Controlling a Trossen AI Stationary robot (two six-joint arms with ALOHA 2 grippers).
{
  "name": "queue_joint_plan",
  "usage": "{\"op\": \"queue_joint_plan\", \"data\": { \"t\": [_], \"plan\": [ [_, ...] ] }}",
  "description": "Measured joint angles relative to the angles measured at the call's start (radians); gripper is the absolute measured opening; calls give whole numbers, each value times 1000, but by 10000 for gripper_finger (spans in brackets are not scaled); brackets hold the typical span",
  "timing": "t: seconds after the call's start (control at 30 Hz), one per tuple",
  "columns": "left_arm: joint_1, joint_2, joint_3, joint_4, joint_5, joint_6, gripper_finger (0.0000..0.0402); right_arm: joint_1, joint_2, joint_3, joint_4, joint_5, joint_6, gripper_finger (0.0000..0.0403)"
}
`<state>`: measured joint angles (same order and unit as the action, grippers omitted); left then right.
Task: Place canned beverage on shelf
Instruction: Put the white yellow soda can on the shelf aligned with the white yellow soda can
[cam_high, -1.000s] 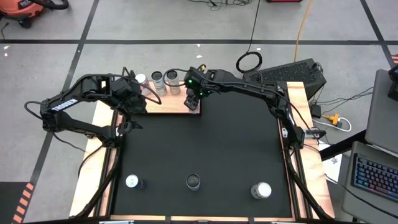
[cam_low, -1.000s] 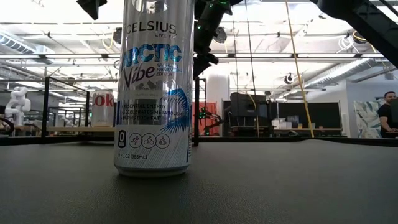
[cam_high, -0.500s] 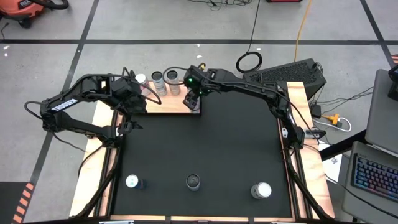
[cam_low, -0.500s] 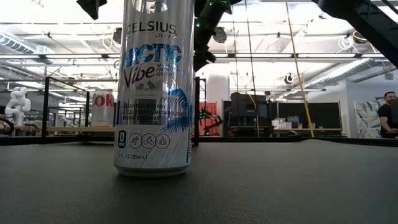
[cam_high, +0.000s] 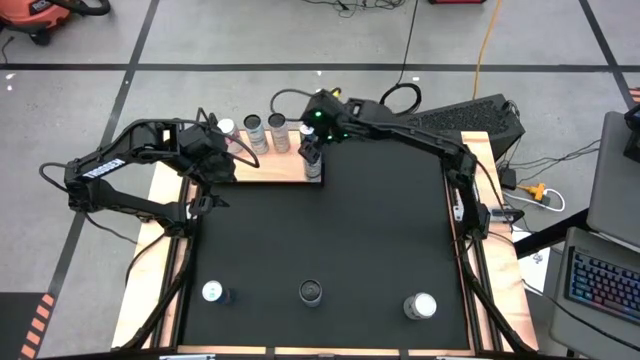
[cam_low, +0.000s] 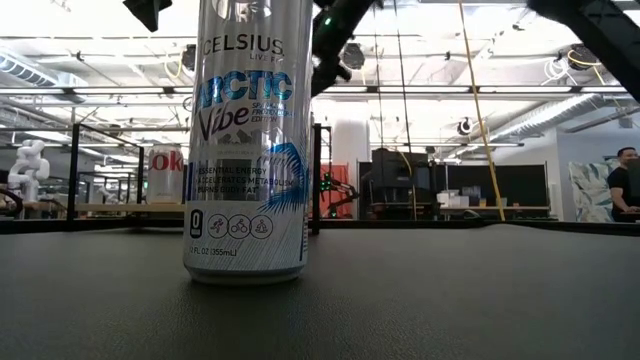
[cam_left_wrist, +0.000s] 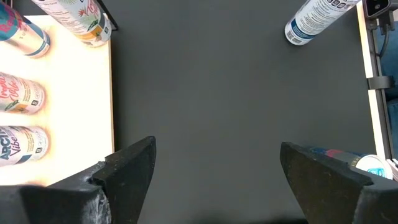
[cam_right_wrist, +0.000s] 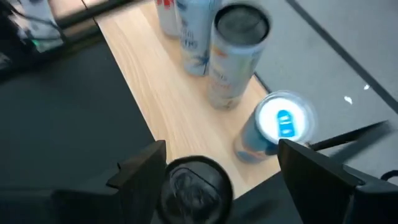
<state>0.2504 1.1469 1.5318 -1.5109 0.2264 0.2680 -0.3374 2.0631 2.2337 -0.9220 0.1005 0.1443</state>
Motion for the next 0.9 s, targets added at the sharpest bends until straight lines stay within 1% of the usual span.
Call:
{"op": "queue_joint_plan", "data": {
  "t": [0.23,0.43,0.53,0.67,0.9],
  "plan": [
    [0,0,0,0,0,0,345,18,-91,0,-131,-1,-10,290],
    [0,0,0,0,0,0,345,26,-81,1,-194,1,37,289],
    [0,0,0,0,0,0,345,25,-58,1,-258,2,54,276],
    [0,0,0,-1,0,0,345,26,-37,0,-297,2,56,234],
    [0,0,0,0,0,0,345,27,-21,0,-296,0,78,114]
  ]
}}
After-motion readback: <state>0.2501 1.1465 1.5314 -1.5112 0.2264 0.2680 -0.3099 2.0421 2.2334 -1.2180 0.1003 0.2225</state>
